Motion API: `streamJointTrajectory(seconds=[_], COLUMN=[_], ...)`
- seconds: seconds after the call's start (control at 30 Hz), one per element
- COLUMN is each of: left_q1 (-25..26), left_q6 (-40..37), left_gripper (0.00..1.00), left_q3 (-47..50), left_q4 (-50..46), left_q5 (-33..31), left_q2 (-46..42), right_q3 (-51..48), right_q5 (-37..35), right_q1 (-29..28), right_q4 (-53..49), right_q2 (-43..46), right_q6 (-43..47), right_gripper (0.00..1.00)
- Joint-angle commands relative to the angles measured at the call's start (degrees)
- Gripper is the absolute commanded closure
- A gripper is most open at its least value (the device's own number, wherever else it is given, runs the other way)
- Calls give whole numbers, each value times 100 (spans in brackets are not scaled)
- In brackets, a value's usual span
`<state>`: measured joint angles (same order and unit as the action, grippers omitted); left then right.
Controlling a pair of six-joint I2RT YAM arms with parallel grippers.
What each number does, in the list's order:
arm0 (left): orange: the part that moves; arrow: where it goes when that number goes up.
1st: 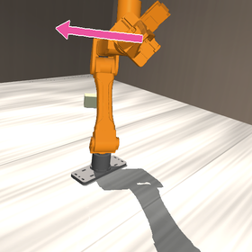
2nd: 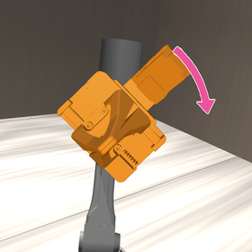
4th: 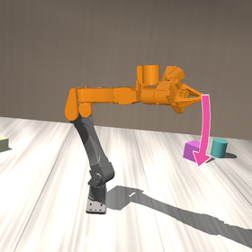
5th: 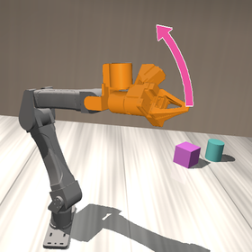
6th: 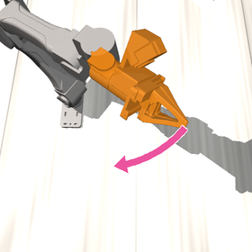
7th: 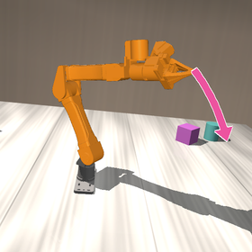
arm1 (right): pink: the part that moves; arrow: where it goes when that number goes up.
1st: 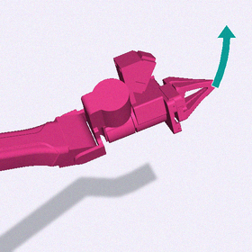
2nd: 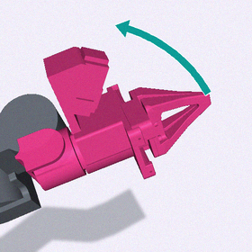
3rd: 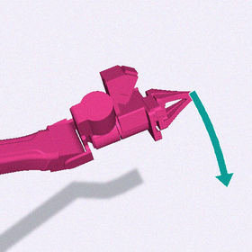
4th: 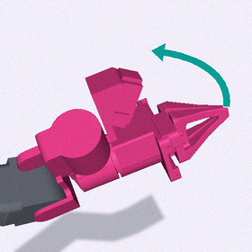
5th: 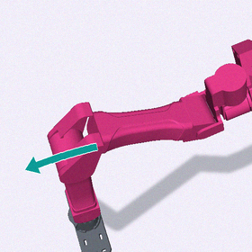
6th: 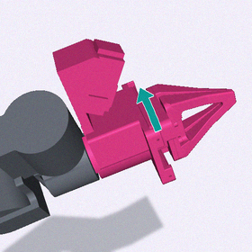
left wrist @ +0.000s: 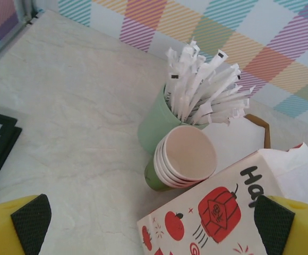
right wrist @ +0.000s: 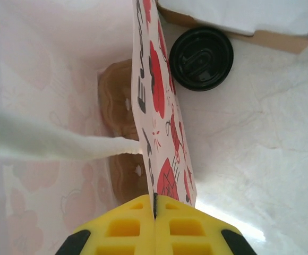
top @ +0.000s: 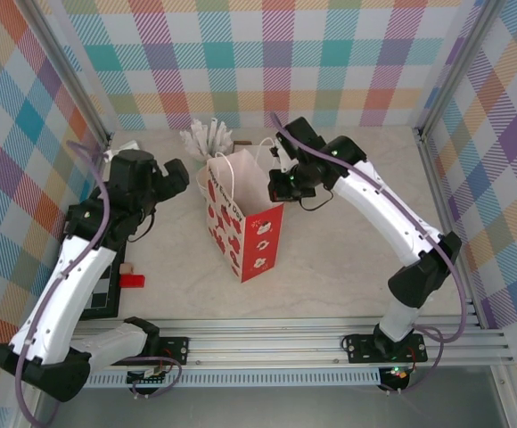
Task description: Pack the takeout coffee
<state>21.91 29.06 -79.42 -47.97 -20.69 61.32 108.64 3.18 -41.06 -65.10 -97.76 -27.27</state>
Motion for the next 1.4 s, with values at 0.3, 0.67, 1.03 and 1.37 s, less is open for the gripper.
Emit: streamJointTrajectory(seconds=[0.3,0.67,1.03,1.37], left_q1=[-82,-65,154,296], left_q6=[569,759,684,571], left_gripper=[0,9,48,81], left_q3=[164,126,-160,-486], left_q4=[-319,-556,-573,-643], left_q5=[919,1987,2226,2136], left_q2=[-250,604,1169,1511], right_q3=[-614,-625,218,-22], right_q5=[-279,-2,160,484], right_q1=[-324,-226,-51,-51], right_q4=[162,200,196,72], right_q2=[74,299,-156,110], right_q6=[-272,872,2154,1626], right_gripper=[100,25,36,62])
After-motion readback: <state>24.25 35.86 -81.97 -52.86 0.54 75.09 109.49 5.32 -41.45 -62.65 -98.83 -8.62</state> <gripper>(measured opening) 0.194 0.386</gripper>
